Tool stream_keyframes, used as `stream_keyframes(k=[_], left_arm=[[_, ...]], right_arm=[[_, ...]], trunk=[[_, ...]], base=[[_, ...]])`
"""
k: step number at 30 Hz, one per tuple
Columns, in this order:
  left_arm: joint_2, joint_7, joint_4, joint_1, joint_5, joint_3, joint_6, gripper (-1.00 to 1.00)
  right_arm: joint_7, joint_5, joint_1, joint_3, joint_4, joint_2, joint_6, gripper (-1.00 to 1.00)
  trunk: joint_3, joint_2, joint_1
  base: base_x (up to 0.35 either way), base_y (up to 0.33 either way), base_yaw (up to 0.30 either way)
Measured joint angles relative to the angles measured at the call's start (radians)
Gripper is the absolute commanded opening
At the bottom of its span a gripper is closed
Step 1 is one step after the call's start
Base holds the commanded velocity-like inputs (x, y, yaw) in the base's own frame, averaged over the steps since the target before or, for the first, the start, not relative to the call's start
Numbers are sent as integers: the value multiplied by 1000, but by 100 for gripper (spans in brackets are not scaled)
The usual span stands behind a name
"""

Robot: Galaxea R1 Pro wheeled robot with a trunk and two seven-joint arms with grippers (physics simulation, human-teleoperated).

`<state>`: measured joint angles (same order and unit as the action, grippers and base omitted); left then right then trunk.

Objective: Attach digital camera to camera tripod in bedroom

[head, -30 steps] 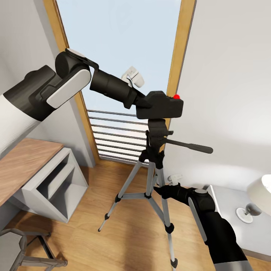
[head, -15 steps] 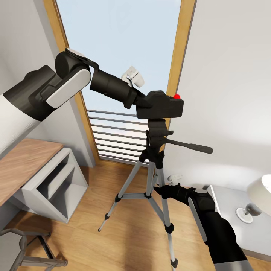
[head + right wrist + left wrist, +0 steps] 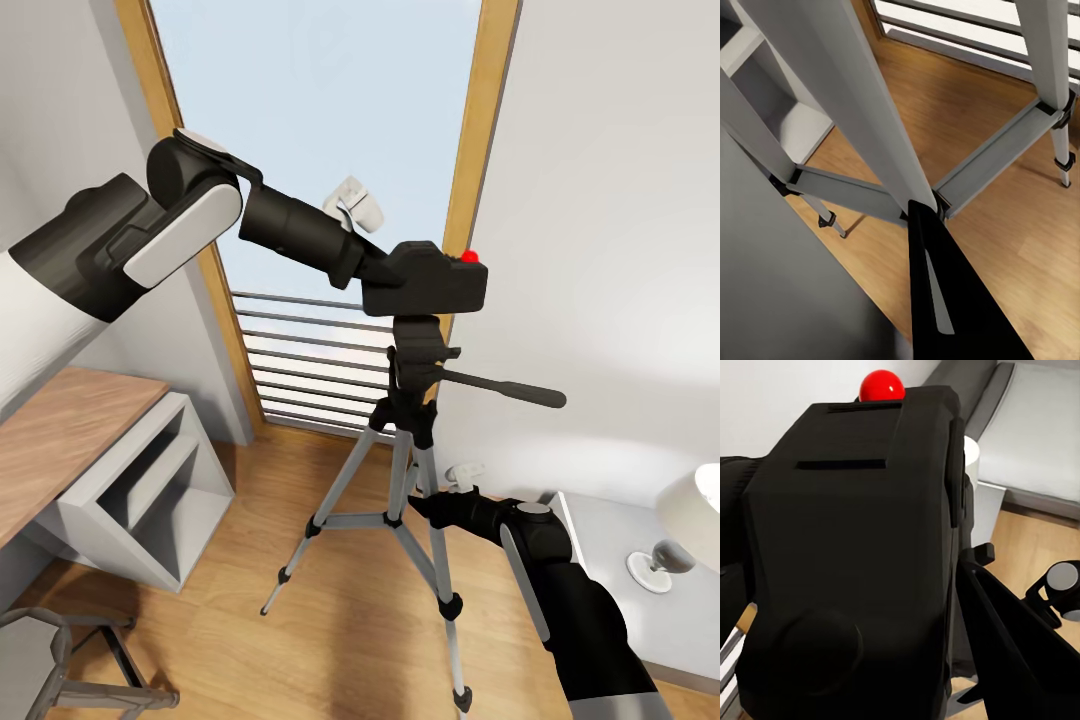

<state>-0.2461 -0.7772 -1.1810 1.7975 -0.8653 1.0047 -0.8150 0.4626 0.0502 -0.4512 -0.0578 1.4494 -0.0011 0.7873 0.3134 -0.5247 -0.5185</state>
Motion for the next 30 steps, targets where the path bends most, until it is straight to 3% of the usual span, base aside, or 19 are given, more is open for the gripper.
stream_keyframes(k=[19, 20, 30], left_arm=[[3, 4, 2, 0, -2, 6, 3, -100], [3, 4, 3, 0, -3, 6, 3, 100], [11, 3, 9, 0, -3, 7, 4, 100]], right_arm=[[1, 1, 0, 0, 0, 0, 0, -100], [1, 1, 0, 0, 0, 0, 0, -100], [1, 1, 0, 0, 0, 0, 0, -100]], trunk=[[0, 0, 0], [0, 0, 0], [0, 0, 0]], base=[[0, 0, 0], [0, 0, 0], [0, 0, 0]])
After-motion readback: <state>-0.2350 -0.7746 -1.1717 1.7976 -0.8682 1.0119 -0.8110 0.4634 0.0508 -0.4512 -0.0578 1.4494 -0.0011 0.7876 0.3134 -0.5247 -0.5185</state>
